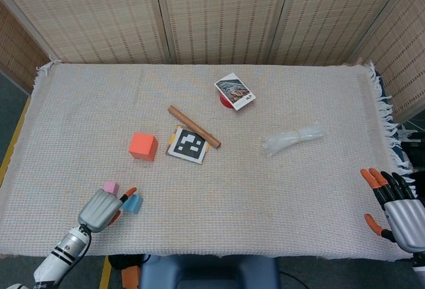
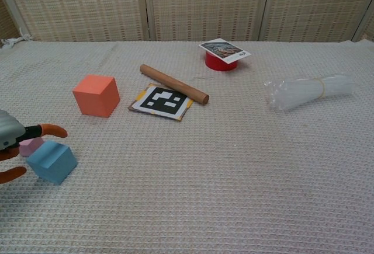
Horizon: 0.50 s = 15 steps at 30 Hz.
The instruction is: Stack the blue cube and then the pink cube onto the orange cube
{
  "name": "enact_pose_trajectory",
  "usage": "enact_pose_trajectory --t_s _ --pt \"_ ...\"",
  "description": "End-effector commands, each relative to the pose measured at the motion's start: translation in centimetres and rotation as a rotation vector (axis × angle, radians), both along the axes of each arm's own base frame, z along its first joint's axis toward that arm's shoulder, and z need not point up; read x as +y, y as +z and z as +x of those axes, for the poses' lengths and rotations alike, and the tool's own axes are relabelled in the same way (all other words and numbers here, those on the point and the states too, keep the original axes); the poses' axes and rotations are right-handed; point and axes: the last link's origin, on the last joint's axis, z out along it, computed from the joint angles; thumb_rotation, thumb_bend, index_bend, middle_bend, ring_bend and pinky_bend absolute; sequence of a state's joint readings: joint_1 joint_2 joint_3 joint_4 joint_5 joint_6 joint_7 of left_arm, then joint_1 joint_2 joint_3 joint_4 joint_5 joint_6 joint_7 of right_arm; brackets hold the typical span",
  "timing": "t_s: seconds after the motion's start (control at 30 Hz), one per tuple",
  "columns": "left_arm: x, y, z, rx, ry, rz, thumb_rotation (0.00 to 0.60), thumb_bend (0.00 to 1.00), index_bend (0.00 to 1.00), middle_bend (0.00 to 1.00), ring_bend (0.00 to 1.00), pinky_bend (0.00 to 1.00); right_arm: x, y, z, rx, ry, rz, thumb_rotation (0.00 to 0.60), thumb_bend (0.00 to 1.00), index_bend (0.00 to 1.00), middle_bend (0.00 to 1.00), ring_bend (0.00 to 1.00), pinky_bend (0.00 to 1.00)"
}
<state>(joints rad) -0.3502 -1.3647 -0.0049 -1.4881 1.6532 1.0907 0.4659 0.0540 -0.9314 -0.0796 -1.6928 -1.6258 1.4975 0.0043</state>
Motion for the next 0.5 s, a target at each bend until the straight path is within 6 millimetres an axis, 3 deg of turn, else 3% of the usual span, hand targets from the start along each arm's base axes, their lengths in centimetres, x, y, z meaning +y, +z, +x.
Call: enact_pose_trajectory --t_s 0.03,0.3,0.5 --pt "0.1 -0.2 0.0 0.004 -0.001 -0.001 0.6 0.38 0.22 1.0 1.0 1.0 0.0 0.0 0.0 -0.002 -0.002 0.002 0.6 0.24 0.0 0.0 0.0 0.0" --pt "0.5 -0.8 0.4 -0.157 -0.065 0.106 0.6 0.38 0.55 1.0 1.0 1.0 -0.1 -0.3 0.0 0.001 -0.008 0.02 0.6 0.24 0.0 0.0 0.0 0.0" --pt "-0.2 0.6 0.3 -0.259 -0.057 0.113 0.6 0.37 0.58 1.0 1.0 1.0 -0.2 -0.5 -0.1 0.007 -0.02 0.024 0.6 0.24 0.0 0.0 0.0 0.0"
